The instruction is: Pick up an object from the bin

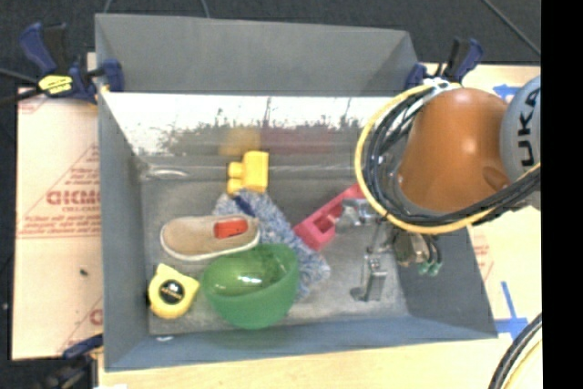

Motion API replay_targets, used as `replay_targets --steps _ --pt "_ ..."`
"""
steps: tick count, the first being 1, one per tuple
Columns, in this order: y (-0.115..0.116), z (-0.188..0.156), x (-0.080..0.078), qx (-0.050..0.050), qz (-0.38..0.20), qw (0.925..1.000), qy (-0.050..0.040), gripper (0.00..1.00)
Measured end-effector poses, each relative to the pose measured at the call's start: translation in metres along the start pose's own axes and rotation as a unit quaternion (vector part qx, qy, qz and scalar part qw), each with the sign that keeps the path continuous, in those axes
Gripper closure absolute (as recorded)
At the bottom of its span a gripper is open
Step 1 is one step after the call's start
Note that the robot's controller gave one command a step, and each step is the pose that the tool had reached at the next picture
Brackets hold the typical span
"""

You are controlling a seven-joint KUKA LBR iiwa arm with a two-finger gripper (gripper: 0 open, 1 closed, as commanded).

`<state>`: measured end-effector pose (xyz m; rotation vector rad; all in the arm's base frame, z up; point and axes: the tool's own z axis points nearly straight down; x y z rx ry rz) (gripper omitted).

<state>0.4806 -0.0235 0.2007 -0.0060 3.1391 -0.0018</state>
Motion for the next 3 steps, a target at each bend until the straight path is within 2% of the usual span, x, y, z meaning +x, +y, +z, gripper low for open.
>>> replay_targets --steps 1,2,3 --pt "0.0 0.0 0.0 0.0 0.0 1.0 0.0 0.0" --pt "0.011 0.013 -0.005 0.001 0.012 0.9999 -0.0049 0.0" --pt "0.002 0.036 0.0 0.001 0.02 0.9998 -0.0026 0.0"
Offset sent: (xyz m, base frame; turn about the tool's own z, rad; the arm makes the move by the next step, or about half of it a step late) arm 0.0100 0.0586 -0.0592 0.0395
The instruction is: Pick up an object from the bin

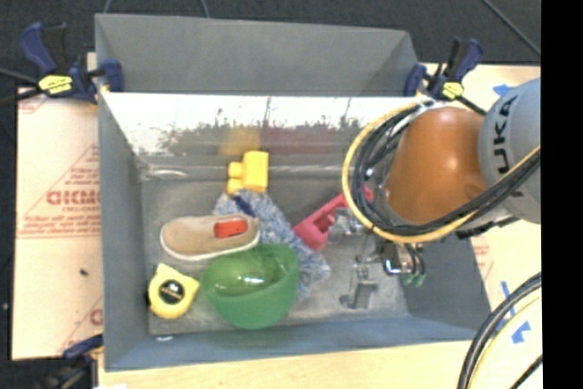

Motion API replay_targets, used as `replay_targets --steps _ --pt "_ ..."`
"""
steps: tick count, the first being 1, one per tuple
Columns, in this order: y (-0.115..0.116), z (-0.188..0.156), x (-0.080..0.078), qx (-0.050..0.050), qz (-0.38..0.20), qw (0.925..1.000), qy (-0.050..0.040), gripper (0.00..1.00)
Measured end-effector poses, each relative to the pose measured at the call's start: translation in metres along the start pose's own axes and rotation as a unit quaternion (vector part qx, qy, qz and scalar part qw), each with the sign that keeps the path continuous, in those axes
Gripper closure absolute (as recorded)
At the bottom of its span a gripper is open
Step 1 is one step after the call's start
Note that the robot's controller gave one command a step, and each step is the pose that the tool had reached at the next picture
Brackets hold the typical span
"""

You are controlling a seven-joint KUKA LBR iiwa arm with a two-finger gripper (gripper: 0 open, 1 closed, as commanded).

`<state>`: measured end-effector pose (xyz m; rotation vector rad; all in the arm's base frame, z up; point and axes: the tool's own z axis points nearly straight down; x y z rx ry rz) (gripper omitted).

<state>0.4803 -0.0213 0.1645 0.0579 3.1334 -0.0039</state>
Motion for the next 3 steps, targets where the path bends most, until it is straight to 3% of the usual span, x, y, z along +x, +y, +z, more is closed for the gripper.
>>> replay_targets --steps 1,2,3 --pt "0.066 0.094 -0.02 -0.002 -0.064 0.998 0.0008 0.0" --pt "0.052 0.094 -0.017 0.002 -0.061 0.9981 -0.0076 1.0" --pt "0.052 0.094 -0.017 0.002 -0.061 0.9981 -0.0076 1.0"
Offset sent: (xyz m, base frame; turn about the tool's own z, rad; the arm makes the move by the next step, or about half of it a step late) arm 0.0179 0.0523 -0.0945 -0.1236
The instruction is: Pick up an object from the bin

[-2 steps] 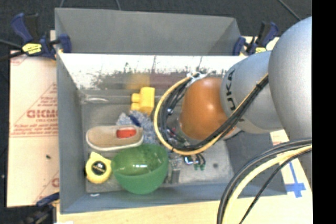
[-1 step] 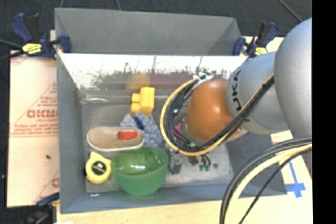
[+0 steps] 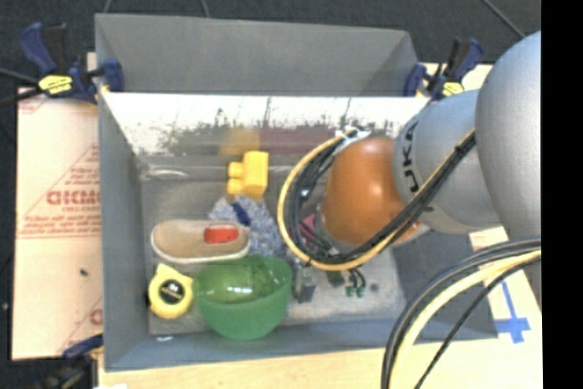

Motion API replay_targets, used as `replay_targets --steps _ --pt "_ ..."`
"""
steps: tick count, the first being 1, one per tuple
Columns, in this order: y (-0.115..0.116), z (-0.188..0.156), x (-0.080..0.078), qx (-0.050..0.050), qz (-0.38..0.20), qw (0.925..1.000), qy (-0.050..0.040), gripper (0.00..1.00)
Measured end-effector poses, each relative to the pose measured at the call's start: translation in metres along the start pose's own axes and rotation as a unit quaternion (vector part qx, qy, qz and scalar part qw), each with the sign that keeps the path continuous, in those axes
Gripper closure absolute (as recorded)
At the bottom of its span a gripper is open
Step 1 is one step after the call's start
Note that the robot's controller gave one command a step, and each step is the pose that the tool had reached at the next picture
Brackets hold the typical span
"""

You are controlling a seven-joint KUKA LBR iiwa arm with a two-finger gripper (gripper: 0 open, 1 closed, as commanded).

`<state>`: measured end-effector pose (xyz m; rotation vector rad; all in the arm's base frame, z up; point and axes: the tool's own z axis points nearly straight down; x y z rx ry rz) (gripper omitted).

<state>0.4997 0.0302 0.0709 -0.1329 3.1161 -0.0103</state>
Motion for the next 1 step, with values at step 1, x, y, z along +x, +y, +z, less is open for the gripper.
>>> replay_targets --steps 1 --pt "0.017 0.0002 -0.0038 0.003 0.003 1.0 -0.0001 1.0"
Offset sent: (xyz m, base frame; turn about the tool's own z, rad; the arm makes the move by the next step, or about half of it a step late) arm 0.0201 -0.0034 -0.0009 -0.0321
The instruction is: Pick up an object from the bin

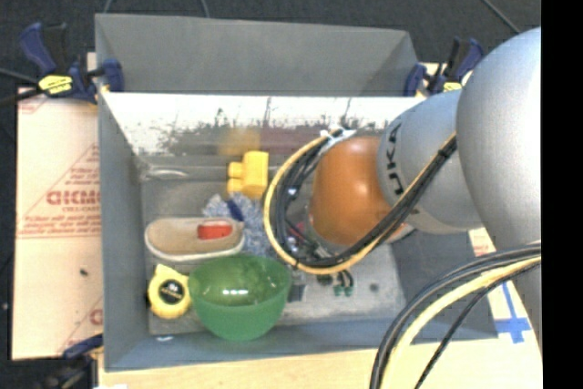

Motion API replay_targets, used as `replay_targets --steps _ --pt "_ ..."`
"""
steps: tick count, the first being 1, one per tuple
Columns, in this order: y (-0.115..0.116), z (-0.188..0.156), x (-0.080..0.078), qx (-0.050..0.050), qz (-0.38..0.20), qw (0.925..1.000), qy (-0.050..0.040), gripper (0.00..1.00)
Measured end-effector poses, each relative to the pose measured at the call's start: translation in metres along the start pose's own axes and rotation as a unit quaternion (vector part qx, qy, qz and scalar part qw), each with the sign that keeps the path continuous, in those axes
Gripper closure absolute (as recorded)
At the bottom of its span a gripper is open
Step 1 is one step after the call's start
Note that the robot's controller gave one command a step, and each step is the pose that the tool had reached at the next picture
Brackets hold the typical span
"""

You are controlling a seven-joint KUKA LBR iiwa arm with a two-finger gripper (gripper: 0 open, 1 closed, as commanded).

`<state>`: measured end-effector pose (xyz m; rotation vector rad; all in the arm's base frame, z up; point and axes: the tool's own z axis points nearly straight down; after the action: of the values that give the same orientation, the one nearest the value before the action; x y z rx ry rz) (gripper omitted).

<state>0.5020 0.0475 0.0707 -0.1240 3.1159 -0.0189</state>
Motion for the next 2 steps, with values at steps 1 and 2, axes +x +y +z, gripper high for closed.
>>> replay_targets --steps 1,2 --pt "0.007 0.0 -0.011 -0.002 -0.013 0.9999 -0.0034 1.0" --pt "0.034 -0.084 0.007 -0.002 -0.017 0.9999 -0.0038 1.0"
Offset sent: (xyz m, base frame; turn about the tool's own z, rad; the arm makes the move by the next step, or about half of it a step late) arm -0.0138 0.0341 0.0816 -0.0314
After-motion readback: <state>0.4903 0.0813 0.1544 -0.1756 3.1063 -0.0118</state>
